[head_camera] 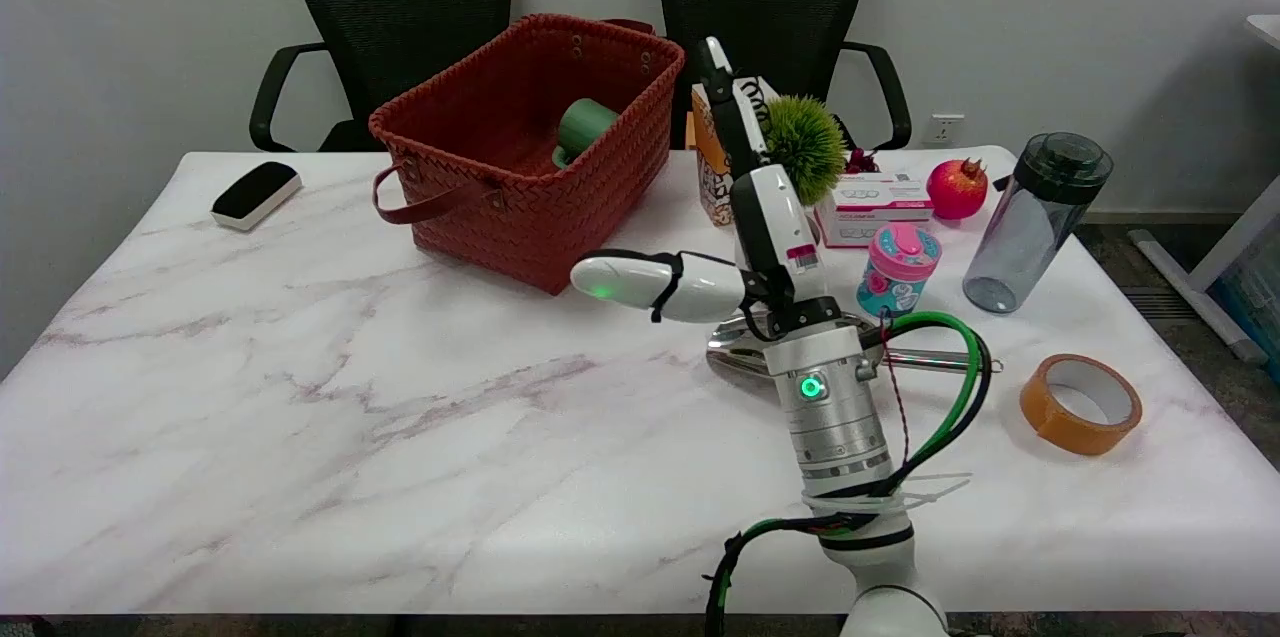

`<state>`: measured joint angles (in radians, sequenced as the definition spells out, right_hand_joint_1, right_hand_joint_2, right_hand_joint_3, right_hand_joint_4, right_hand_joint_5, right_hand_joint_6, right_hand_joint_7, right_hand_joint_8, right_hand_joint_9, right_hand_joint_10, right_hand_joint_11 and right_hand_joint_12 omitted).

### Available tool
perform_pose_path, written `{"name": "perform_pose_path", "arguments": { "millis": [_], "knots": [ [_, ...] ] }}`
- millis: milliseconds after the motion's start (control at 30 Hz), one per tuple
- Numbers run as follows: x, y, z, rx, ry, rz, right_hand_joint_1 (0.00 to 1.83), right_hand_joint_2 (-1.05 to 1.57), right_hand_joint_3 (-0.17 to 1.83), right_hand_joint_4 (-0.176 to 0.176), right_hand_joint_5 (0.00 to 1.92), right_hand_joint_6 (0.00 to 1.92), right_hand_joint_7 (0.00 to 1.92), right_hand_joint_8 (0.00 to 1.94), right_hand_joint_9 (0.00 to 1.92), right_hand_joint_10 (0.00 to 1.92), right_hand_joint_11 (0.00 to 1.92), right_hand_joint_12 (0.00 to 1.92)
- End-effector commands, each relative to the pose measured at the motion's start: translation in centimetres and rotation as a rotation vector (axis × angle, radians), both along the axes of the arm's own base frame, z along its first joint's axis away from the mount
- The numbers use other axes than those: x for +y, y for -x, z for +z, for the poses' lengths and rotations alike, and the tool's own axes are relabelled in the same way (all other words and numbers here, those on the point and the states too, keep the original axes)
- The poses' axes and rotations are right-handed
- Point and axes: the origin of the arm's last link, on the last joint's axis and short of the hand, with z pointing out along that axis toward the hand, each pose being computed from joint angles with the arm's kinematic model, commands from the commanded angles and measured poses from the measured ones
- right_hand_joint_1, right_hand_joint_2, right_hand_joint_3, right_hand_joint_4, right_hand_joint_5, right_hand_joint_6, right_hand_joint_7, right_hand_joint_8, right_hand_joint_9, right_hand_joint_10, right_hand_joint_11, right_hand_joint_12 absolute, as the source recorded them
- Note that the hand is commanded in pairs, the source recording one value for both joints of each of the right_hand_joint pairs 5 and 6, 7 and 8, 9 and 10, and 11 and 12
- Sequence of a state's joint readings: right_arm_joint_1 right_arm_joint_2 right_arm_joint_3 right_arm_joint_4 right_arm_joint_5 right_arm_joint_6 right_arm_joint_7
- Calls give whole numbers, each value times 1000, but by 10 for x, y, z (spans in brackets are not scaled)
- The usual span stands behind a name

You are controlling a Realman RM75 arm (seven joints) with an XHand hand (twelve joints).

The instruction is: Pick up the stainless steel scoop.

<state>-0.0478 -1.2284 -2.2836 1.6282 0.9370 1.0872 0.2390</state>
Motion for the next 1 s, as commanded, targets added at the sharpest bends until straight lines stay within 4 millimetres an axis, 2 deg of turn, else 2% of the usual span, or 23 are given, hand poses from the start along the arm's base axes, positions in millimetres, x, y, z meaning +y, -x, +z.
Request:
{"name": "perform_pose_path", "arguments": {
  "millis": [33,167,300,400,533,600,800,1000],
  "knots": [
    [1,-2,4,-2,22,11,689,376,-111,0,0,0,0,0,0,0,0,0],
    [1,-5,5,69,78,11,771,244,17,0,0,0,0,0,0,0,0,0],
    [4,-16,0,229,210,11,900,135,114,0,0,0,0,0,0,0,0,0],
    [6,-23,-2,314,290,-6,922,75,163,0,0,0,0,0,0,0,0,0],
    [8,-28,-4,448,406,-34,950,-39,274,0,0,0,0,0,0,0,0,0],
    [9,-29,-5,537,480,-47,1037,-94,354,0,0,0,0,0,0,0,0,0],
    [13,-27,0,670,621,-74,1117,-273,559,0,0,0,0,0,0,0,0,0],
    [16,-20,11,743,663,-98,1132,-345,678,0,0,0,0,0,0,0,0,0]
  ]
}}
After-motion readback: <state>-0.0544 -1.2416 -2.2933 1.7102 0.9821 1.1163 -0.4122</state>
